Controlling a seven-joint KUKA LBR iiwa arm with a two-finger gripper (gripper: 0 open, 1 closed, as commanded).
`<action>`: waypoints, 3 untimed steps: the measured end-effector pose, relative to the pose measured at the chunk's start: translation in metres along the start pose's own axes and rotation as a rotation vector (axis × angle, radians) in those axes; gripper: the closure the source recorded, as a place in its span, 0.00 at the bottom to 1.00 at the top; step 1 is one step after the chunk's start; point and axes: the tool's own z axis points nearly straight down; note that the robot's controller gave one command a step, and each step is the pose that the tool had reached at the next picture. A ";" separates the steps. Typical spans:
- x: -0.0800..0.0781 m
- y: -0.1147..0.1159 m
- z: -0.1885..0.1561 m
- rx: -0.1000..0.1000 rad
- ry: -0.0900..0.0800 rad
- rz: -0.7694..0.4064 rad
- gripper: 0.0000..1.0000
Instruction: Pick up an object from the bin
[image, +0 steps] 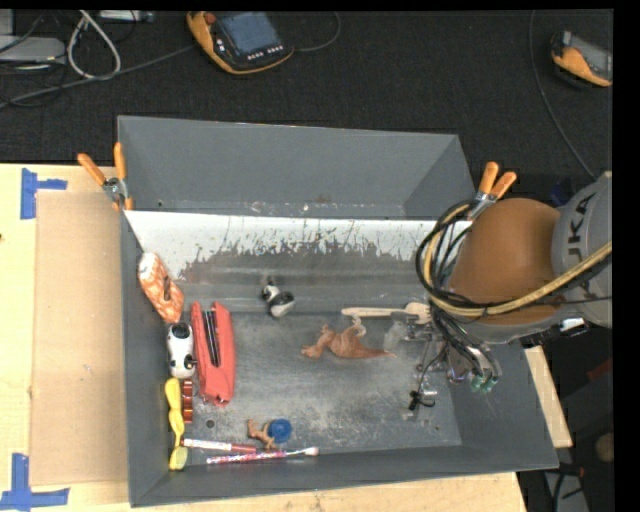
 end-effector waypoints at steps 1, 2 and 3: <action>-0.002 0.000 -0.004 0.001 -0.008 -0.002 0.00; -0.049 0.026 0.035 0.001 -0.018 0.159 0.00; -0.087 0.056 0.041 0.001 -0.006 0.113 0.00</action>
Offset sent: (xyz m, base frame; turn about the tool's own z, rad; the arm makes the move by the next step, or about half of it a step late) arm 0.0844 0.0544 -0.0787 0.2826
